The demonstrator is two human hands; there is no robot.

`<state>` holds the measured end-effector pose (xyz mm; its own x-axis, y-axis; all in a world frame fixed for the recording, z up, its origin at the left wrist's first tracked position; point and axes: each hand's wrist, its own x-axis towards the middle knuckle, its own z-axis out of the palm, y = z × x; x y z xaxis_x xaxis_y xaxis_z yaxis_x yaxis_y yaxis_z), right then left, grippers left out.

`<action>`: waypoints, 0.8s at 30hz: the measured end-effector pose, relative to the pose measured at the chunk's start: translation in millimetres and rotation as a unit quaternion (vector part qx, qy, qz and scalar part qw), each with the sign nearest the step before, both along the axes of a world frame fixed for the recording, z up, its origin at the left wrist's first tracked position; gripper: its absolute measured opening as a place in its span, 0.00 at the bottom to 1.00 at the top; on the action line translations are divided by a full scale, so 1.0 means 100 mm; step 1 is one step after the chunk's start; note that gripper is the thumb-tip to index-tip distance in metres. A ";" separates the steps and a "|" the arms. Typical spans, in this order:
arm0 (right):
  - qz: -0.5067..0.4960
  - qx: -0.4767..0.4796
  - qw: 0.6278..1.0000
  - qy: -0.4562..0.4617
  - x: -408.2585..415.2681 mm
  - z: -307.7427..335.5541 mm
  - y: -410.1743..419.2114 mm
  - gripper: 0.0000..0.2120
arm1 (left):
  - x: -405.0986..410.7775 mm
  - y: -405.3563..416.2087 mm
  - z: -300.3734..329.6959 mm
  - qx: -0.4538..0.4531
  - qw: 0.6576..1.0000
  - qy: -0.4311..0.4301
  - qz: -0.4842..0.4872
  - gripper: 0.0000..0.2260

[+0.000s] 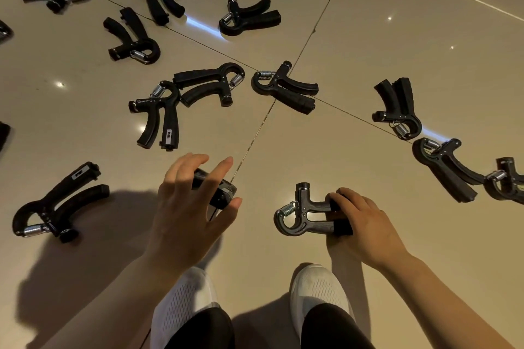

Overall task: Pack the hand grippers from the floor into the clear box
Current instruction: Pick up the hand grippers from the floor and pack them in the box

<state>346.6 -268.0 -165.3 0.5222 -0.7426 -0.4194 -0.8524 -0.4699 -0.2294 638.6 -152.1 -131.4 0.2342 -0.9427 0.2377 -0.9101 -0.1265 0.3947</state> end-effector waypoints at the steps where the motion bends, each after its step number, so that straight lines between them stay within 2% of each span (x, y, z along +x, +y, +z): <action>1: 0.002 -0.002 1.000 0.002 0.01 -0.01 0.00 0.34 | 0.01 -0.01 0.00 -0.008 1.000 -0.023 -0.004 0.23; 12: 0.004 -0.005 1.000 -0.008 -0.02 -0.01 0.00 0.33 | 0.04 -0.14 -0.06 -0.066 0.993 -0.068 -0.065 0.18; 15: 0.003 -0.008 1.000 -0.017 -0.03 0.00 0.00 0.34 | 0.02 -0.22 -0.01 -0.025 0.997 -0.042 -0.065 0.18; 18: 0.002 -0.009 1.000 -0.019 -0.02 0.01 0.01 0.33 | -0.01 -0.27 0.05 0.011 0.996 -0.071 -0.059 0.20; 22: 0.024 -0.003 0.999 0.029 0.05 0.15 -0.02 0.35 | -0.02 -0.29 0.00 -0.020 0.993 -0.103 -0.056 0.20; 24: 0.004 0.000 1.000 0.018 0.12 0.35 -0.03 0.40 | 0.00 -0.26 -0.07 -0.048 0.991 -0.105 -0.061 0.18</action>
